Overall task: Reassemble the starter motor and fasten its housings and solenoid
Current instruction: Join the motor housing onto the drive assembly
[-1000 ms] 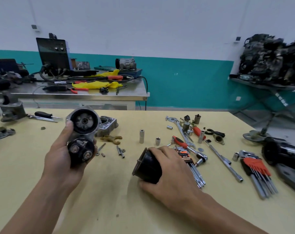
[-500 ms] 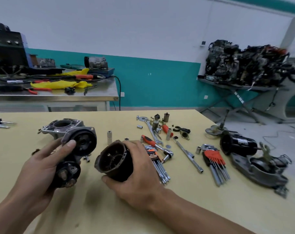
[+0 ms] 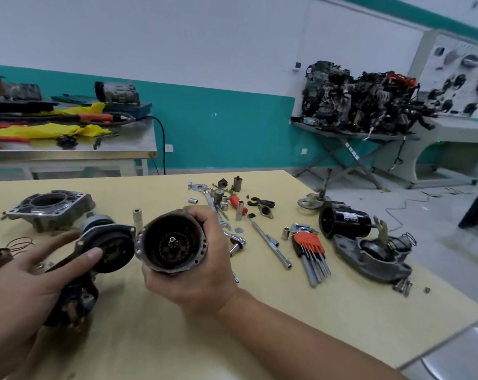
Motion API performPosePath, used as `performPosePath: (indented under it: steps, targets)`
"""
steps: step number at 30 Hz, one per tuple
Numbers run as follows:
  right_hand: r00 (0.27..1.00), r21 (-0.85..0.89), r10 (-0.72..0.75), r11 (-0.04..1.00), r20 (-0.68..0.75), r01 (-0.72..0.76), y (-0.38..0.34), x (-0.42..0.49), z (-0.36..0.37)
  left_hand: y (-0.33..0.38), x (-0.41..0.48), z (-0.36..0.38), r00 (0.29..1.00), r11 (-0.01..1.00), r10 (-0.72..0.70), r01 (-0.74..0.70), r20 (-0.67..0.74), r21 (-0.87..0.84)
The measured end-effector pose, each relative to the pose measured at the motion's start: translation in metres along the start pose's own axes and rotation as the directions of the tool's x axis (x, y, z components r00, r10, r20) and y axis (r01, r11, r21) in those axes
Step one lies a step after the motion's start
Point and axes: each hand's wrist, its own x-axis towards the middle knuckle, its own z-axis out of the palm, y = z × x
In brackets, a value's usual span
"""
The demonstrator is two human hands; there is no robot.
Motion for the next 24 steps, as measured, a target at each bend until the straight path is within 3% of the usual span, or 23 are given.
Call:
performPosePath:
  steps: [10,19,24]
  targets:
    - [0.978,-0.051,-0.192,0.979,0.077,0.196,0.000,0.004,-0.007,0.002,-0.012,0.011,0.998,0.998,0.055,-0.054,-0.022,0.040]
    - [0.973,-0.089,-0.170,0.979,0.154,0.185,-0.005,0.003,-0.012,0.010,-0.024,0.020,0.981,0.924,0.153,-0.185,0.120,0.334]
    - [0.961,-0.162,-0.130,0.972,0.243,0.172,-0.005,0.003,-0.005,0.011,-0.028,0.022,0.985,0.889,0.115,-0.158,0.126,0.429]
